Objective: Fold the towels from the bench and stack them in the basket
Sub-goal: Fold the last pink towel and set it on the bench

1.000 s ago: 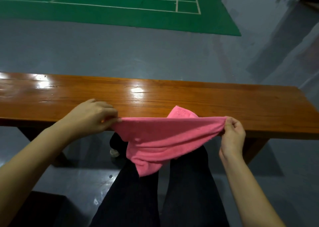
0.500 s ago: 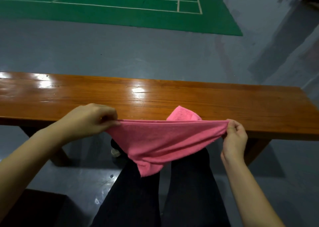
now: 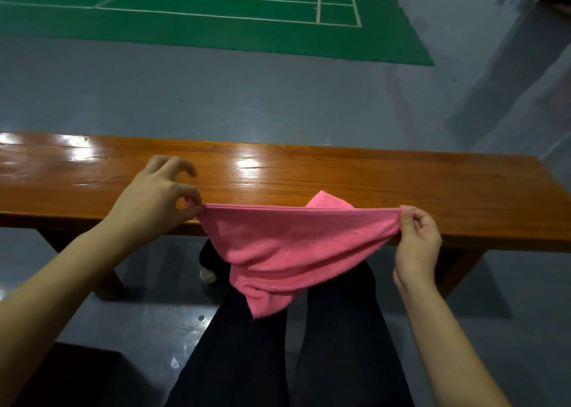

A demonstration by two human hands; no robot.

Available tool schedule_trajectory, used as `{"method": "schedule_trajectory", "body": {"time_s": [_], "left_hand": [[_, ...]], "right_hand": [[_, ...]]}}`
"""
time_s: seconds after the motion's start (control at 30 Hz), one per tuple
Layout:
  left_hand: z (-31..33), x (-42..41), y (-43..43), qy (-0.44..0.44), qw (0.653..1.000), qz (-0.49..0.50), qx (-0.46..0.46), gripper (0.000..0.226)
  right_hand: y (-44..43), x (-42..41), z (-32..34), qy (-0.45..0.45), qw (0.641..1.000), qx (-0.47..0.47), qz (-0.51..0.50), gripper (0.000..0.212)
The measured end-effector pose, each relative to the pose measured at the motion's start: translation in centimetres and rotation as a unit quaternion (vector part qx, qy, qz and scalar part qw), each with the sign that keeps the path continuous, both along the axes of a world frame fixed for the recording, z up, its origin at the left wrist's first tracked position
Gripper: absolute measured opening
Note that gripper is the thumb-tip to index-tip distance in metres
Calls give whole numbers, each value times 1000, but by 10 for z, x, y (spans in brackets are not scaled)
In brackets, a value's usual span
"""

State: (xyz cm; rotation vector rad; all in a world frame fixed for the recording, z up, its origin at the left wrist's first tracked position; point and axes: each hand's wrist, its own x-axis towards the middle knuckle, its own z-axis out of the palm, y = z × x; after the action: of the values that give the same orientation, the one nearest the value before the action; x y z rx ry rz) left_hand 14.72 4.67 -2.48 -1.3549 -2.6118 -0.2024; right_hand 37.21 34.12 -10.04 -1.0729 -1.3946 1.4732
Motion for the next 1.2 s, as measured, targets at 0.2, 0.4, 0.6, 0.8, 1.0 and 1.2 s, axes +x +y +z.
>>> {"method": "schedule_trajectory", "body": {"time_s": [0.2, 0.4, 0.6, 0.8, 1.0, 1.2], "left_hand": [[-24, -9, 6, -397, 861, 80, 309, 14], [33, -22, 33, -339, 782, 90, 515, 13], [107, -33, 27, -223, 795, 62, 561, 16], [137, -18, 8, -174, 800, 31, 574, 21], [148, -13, -1, -179, 780, 21, 600, 23], [125, -41, 21, -215, 795, 99, 558, 22]], "right_hand": [[4, -18, 13, 27, 999, 20, 2, 14], [23, -62, 91, 86, 993, 73, -18, 20], [35, -69, 172, 80, 973, 218, -5, 5], [29, -51, 211, 82, 959, 270, 17, 8], [20, -47, 216, 122, 965, 229, 31, 13], [29, -80, 194, 85, 987, 122, 61, 13]]}}
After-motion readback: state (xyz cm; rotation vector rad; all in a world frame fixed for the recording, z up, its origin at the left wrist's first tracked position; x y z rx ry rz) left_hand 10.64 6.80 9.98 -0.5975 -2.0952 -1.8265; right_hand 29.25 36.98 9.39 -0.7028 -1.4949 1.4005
